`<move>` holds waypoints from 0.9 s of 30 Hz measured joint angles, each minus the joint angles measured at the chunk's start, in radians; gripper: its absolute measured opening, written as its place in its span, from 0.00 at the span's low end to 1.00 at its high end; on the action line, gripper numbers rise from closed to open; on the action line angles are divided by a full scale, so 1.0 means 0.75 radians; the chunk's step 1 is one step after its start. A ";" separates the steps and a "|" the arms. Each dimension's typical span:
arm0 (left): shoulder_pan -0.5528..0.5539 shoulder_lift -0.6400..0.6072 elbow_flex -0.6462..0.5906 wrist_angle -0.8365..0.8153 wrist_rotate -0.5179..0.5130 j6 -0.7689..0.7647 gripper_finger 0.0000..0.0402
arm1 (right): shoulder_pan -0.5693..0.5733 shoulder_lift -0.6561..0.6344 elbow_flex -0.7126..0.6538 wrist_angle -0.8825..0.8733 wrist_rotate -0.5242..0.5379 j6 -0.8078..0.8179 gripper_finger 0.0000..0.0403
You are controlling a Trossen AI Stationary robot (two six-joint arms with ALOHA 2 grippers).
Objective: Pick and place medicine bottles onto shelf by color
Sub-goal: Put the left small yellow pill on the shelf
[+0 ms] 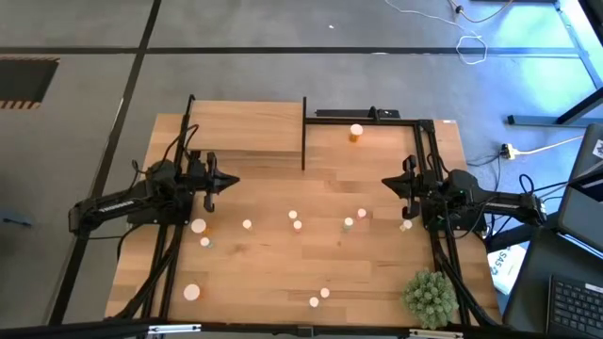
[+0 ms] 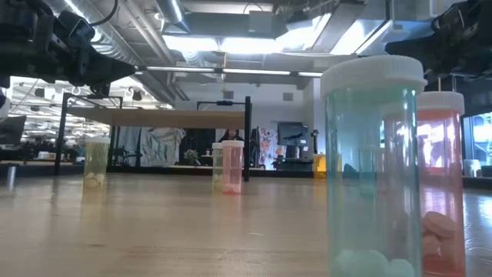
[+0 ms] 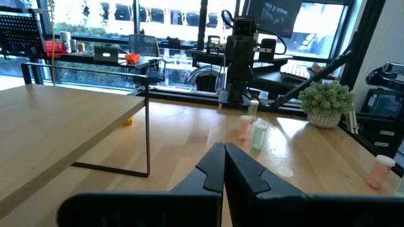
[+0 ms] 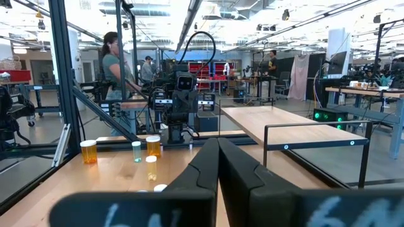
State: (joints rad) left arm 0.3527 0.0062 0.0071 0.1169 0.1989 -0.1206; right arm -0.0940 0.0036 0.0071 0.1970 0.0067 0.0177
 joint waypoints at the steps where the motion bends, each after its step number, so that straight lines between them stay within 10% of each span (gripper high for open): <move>1: 0.000 0.000 0.000 0.001 -0.007 0.021 0.00 | 0.000 0.000 0.000 0.000 0.000 -0.001 0.03; 13: 0.000 0.081 0.509 -0.356 0.014 0.094 0.00 | 0.000 0.000 0.000 0.001 0.003 -0.172 0.03; 27: 0.000 0.767 1.195 -1.157 -0.026 -0.022 0.00 | 0.000 0.015 0.079 -0.103 0.002 -0.062 0.03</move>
State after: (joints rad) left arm 0.3527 0.5815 0.9033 -0.7510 0.1795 -0.1373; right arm -0.0937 0.0147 0.0667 0.1199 0.0083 -0.0288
